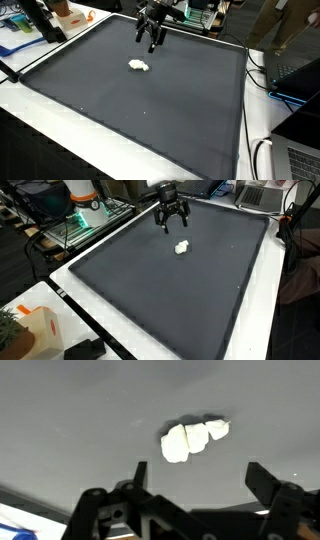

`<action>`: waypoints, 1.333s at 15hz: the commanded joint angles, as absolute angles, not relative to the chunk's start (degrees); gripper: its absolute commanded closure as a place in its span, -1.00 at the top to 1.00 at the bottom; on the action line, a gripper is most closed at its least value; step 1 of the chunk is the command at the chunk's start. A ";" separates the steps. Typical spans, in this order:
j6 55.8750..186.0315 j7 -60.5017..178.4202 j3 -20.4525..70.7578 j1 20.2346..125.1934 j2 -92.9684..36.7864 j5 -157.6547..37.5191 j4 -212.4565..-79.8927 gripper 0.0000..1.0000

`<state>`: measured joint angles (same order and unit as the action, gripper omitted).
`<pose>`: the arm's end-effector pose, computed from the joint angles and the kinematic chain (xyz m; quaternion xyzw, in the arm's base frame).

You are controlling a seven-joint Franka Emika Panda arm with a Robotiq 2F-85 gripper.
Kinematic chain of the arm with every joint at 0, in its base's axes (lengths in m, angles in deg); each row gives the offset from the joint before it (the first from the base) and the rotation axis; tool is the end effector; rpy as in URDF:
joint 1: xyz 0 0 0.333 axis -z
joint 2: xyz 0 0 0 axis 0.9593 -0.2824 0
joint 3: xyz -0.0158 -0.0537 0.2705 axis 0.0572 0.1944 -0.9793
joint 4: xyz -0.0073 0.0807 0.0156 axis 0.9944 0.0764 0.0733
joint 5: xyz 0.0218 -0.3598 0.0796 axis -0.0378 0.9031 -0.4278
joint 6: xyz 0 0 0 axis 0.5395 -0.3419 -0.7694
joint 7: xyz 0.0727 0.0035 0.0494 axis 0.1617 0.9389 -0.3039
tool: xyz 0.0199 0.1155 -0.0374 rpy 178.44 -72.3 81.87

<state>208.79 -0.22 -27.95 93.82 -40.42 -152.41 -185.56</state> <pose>0.4374 0.0822 0.2120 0.9378 -0.2098 0.2723 0.0480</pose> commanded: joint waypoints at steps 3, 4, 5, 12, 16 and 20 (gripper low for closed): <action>212.02 -1.05 -24.57 91.20 -45.84 -150.93 -180.81 1.00; 212.14 -1.28 -24.39 91.05 -46.00 -151.23 -180.32 1.00; 212.04 -1.60 -24.39 91.09 -46.15 -151.39 -179.84 1.00; 215.04 -2.27 -22.02 89.16 -50.20 -150.51 -176.21 1.00; 215.82 -2.16 -21.23 88.20 -52.02 -150.88 -175.60 1.00; 216.40 -1.70 -20.59 87.42 -53.17 -150.88 -175.68 1.00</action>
<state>214.69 -2.35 -21.63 88.74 -51.48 -151.26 -176.42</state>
